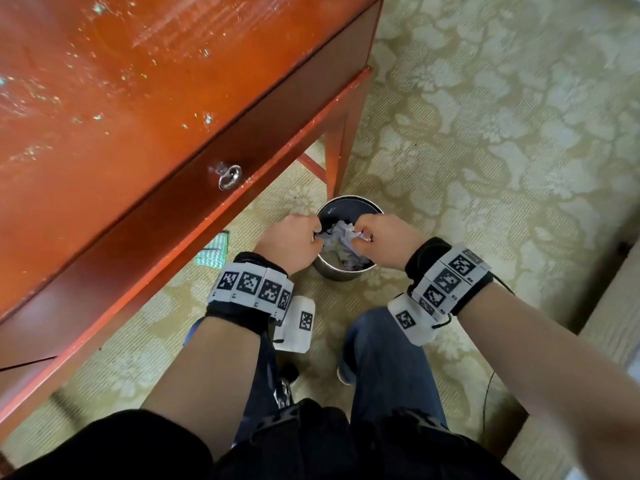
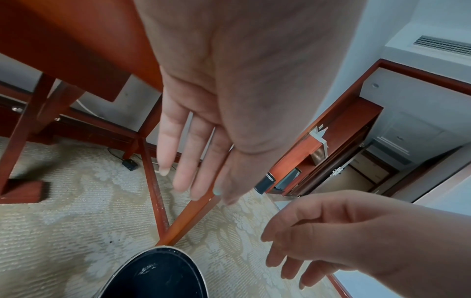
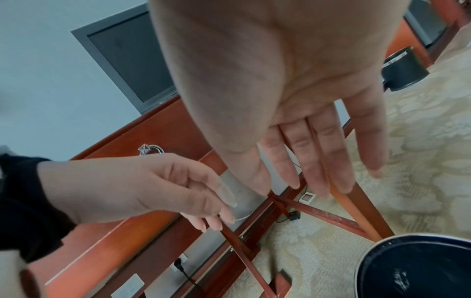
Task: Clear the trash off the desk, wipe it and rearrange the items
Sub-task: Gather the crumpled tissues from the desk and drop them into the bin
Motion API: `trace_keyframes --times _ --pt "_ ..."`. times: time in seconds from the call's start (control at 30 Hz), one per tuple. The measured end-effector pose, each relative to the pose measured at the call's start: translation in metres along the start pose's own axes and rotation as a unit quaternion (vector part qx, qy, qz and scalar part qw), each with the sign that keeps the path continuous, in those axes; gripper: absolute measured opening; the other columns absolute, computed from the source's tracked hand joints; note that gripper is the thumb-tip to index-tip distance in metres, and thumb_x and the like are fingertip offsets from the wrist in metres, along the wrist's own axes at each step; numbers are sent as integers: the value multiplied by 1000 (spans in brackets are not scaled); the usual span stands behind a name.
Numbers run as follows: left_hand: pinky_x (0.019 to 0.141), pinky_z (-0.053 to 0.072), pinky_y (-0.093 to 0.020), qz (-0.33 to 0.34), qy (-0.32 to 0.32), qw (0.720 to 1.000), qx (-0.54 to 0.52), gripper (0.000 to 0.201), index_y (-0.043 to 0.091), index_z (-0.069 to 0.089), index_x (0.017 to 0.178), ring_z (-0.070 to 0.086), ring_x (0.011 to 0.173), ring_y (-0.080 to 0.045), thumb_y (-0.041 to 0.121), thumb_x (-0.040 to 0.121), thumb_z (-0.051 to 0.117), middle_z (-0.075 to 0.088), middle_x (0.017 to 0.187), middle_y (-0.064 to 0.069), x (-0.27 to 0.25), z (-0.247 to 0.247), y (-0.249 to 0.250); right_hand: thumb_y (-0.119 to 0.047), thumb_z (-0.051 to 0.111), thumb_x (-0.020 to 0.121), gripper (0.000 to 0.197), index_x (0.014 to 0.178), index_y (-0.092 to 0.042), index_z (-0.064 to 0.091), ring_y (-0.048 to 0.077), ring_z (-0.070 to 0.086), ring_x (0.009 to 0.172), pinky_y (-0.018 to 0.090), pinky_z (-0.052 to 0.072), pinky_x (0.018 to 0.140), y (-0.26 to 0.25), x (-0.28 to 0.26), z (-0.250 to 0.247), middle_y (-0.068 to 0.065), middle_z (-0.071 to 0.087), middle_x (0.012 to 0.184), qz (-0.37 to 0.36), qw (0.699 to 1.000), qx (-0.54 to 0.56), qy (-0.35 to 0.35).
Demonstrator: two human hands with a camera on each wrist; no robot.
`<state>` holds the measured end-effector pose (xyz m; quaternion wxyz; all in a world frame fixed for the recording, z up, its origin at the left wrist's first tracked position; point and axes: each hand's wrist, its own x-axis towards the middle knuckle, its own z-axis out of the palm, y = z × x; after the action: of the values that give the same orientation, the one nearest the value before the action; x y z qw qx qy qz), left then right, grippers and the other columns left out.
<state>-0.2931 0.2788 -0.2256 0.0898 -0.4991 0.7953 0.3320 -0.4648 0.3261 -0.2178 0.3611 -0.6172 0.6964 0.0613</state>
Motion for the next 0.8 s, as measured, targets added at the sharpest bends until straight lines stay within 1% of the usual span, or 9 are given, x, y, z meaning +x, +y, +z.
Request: trace_keyframes --times 0.07,0.13,0.2,0.3,0.4,0.47,0.53,0.67,0.8 --pt "77 50 -36 0 -1 1000 4 17 13 58 98 60 90 -30 22 88 47 58 91 -7 -5 -17 8 -26 45 96 31 114 -3 55 29 59 96 40 49 84 -8 -7 -17 14 63 109 -6 1000 -5 -3" --pt "74 47 -35 -4 -9 1000 8 16 14 57 95 60 88 -31 22 87 46 55 88 -6 -14 -34 17 -28 45 96 32 117 -5 53 27 58 98 35 47 82 -18 -17 -34 12 62 111 -15 1000 -10 -11" --pt "73 48 -35 -4 -13 1000 1 14 16 56 94 60 88 -31 23 88 45 55 86 -5 -24 -51 25 -29 44 97 34 121 -6 52 27 58 99 34 47 82 -26 -28 -52 11 61 113 -23 999 -18 -22" --pt "71 45 -31 -9 -10 1000 -7 19 13 59 103 59 91 -29 22 90 47 61 98 -8 -38 -77 38 -32 44 97 35 119 -7 53 26 58 97 36 48 83 -38 -44 -76 10 61 112 -27 998 -41 -30" --pt "69 42 -30 -4 7 1000 -4 22 7 58 105 59 91 -30 22 93 47 61 101 -12 -52 -104 50 -32 44 97 36 117 -4 53 27 59 93 35 45 76 -50 -57 -100 12 61 108 -28 997 -55 -39" --pt "72 47 -33 -7 7 1000 1 25 7 56 108 59 93 -30 24 93 46 61 104 -12 -60 -121 55 -31 44 97 37 117 0 53 30 59 94 35 44 75 -61 -65 -115 15 62 109 -33 997 -46 -45" --pt "78 52 -37 -23 10 1000 0 28 10 56 114 60 96 -29 26 94 46 62 110 -9 -69 -139 57 -31 45 97 38 123 -3 51 28 58 95 36 45 79 -73 -72 -130 11 61 112 -43 997 -39 -49" --pt "87 51 -39 -53 16 998 -20 33 14 53 124 60 104 -26 27 95 47 60 120 -7 -88 -172 54 -32 47 96 36 122 -7 52 24 58 88 36 48 77 -100 -77 -156 8 62 104 -72 994 -64 -48" --pt "88 51 -40 -84 38 995 -33 33 14 53 124 60 102 -27 28 94 47 61 118 -6 -107 -203 40 -33 46 95 35 120 -9 52 24 56 90 33 43 73 -138 -73 -174 8 61 107 -100 988 -102 -52"
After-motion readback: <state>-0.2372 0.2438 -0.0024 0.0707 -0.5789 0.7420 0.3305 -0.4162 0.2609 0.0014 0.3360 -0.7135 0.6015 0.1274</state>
